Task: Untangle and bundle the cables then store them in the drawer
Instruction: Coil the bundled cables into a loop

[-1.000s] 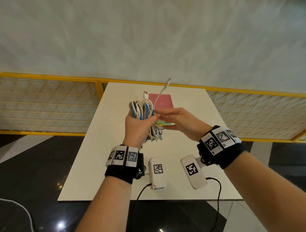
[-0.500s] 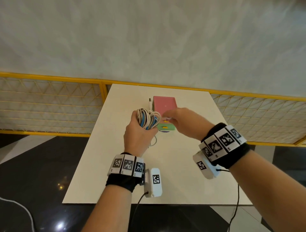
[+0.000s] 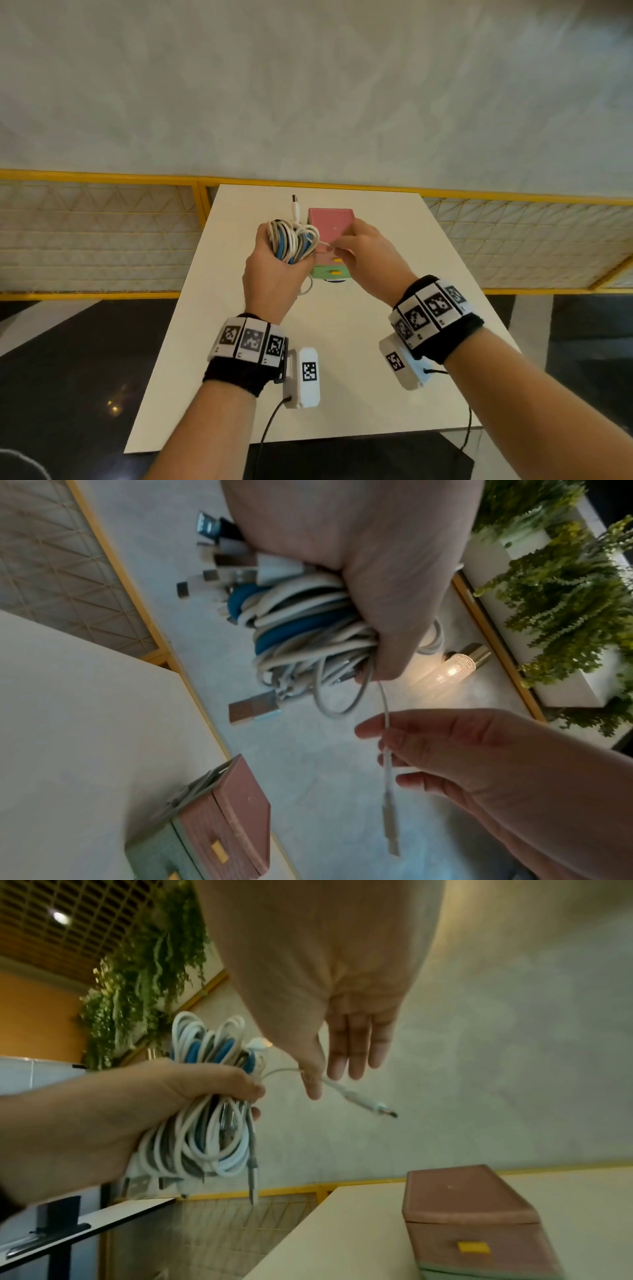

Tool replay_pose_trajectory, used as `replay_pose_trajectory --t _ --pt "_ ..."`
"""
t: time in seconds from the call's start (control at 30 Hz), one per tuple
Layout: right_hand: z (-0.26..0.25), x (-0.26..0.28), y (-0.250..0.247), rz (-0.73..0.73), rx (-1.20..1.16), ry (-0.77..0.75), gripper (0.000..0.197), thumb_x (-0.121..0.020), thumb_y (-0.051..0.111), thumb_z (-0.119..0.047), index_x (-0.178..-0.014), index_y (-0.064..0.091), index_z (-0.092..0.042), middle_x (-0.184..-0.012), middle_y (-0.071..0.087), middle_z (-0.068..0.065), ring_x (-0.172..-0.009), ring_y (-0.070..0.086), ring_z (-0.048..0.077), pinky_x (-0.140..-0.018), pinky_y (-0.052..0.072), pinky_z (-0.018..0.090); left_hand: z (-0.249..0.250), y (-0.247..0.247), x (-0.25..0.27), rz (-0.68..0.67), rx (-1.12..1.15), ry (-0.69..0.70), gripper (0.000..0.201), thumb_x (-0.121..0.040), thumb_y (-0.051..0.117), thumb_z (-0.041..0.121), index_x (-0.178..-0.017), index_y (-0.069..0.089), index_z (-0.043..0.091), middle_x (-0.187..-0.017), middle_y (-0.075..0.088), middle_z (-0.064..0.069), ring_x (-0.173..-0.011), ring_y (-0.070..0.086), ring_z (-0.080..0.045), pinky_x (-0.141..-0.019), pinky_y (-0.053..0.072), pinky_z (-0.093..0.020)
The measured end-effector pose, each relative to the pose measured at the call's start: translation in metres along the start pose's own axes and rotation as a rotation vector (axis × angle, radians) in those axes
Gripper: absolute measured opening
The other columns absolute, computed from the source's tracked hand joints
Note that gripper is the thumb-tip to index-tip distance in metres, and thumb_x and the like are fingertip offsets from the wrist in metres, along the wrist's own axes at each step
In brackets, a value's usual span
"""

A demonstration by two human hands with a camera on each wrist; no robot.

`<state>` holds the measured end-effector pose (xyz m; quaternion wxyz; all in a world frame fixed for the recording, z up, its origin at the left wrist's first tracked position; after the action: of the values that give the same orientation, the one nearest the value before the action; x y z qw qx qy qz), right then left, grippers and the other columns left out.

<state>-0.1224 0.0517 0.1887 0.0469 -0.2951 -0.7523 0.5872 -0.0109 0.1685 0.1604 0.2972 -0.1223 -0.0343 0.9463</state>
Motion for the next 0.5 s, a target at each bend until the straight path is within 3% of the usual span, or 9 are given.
replay_pose_trajectory --t 0.1,0.2,0.3,0.4,0.5 --pt "0.007 -0.004 -0.003 0.126 -0.096 0.106 0.021 -0.093 0.054 -0.014 -0.1 0.073 -0.009 -0.091 0.062 0.011 -0.084 0.058 0.028 -0.073 0.041 0.029 0.006 0.01 -0.008 -0.148 0.091 0.006 0.043 -0.057 0.08 0.044 -0.089 0.054 0.033 -0.072 0.062 0.013 -0.07 0.059 -0.015 -0.079 0.055 -0.045" --pt "0.014 -0.009 -0.004 0.188 -0.437 0.256 0.017 -0.089 0.056 -0.003 -0.091 0.072 -0.005 -0.082 0.07 0.01 -0.074 0.067 0.021 -0.077 0.055 0.036 0.009 0.023 -0.015 -0.262 0.13 -0.007 0.036 -0.069 0.084 0.019 -0.089 0.055 0.027 -0.07 0.062 0.016 -0.067 0.057 -0.005 -0.075 0.054 -0.028" --pt "0.022 -0.008 -0.005 0.23 -0.728 0.344 0.015 -0.09 0.057 -0.001 -0.086 0.07 -0.007 -0.08 0.071 0.011 -0.072 0.07 0.022 -0.076 0.058 0.036 0.008 0.033 -0.023 -0.286 0.137 -0.023 0.033 -0.074 0.08 0.0 -0.094 0.059 0.015 -0.073 0.064 0.013 -0.064 0.06 0.004 -0.066 0.048 -0.012" --pt "0.027 -0.005 -0.007 0.226 -0.861 0.318 0.016 -0.09 0.058 -0.004 -0.096 0.073 -0.007 -0.088 0.074 0.011 -0.08 0.071 0.024 -0.079 0.059 0.037 0.01 0.042 -0.026 -0.293 0.113 -0.05 0.039 -0.073 0.081 0.003 -0.107 0.064 0.009 -0.089 0.071 0.001 -0.073 0.065 0.004 -0.067 0.051 -0.012" --pt "0.03 -0.002 -0.01 0.166 -0.87 0.28 0.03 -0.09 0.051 0.0 -0.102 0.074 -0.015 -0.095 0.075 0.003 -0.089 0.07 0.018 -0.082 0.058 0.036 0.011 0.057 -0.025 -0.282 0.093 -0.046 0.043 -0.071 0.083 0.004 -0.108 0.062 0.01 -0.089 0.07 0.001 -0.077 0.067 -0.003 -0.067 0.053 -0.014"
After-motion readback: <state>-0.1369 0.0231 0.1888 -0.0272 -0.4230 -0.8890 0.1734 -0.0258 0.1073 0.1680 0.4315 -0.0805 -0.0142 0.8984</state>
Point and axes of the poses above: each hand's wrist, its own x-axis away from the middle knuckle, its own y-axis out of the palm, z = x × y, the point moved 1 cm from there along -x, towards the middle knuckle
